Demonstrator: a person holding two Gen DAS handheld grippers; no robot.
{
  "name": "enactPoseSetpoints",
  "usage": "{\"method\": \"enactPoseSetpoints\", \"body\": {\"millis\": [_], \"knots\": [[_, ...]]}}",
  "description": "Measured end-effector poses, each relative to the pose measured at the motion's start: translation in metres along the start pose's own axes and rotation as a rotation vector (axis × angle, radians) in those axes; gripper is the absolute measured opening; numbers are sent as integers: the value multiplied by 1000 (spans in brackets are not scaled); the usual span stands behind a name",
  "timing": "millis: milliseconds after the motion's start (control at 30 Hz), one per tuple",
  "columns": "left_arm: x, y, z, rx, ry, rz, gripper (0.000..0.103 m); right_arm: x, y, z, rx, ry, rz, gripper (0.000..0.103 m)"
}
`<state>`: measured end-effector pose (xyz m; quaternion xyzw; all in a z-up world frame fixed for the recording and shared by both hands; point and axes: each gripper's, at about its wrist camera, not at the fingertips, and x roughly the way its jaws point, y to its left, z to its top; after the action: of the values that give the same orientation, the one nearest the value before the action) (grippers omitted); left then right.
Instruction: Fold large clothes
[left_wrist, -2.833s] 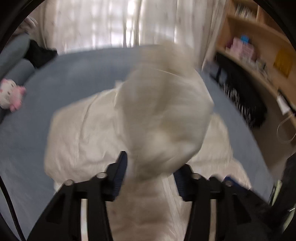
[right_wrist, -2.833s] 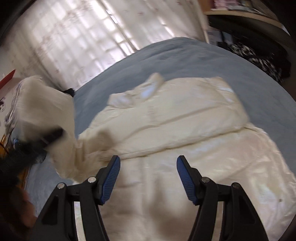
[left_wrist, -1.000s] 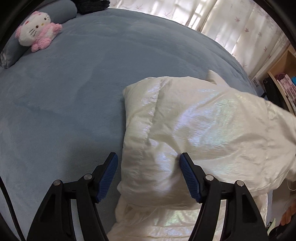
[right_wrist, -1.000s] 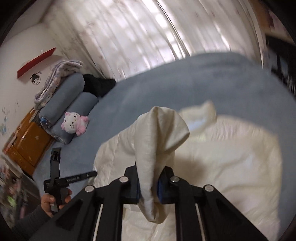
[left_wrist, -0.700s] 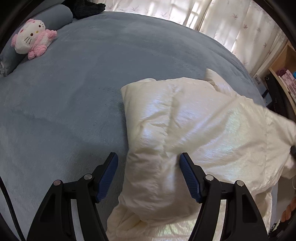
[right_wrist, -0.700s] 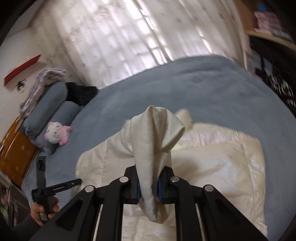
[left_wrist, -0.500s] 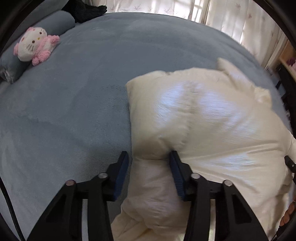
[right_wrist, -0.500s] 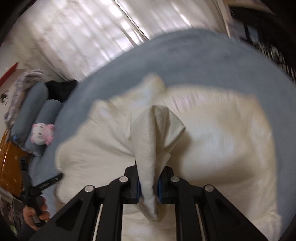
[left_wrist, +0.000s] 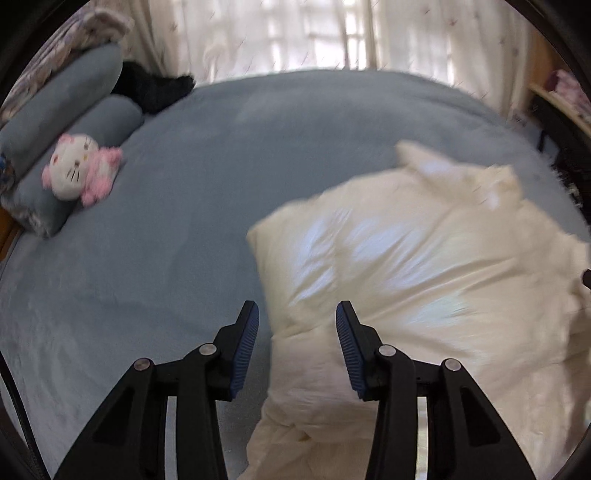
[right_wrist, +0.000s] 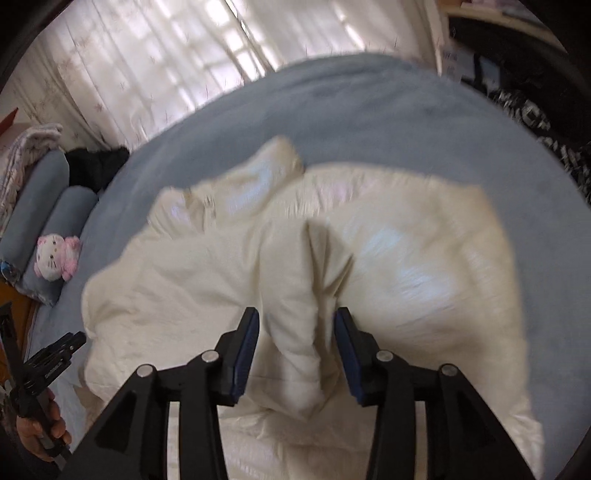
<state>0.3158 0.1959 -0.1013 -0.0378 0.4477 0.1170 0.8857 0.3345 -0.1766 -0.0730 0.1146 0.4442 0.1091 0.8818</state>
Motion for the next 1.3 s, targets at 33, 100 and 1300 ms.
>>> {"method": "enactPoseSetpoints", "body": {"millis": [33,100,1300], "knots": [[-7,-4,3,6,-15,-14,42,-9,5,2,-12,-33,18,45],[-20,-18,10,17,-47,-38,42,-18,22,6,-55,-61,55,45],[46,-49,12,0,-30,-76,36,39,25,8,-152,-46,-1,26]]}}
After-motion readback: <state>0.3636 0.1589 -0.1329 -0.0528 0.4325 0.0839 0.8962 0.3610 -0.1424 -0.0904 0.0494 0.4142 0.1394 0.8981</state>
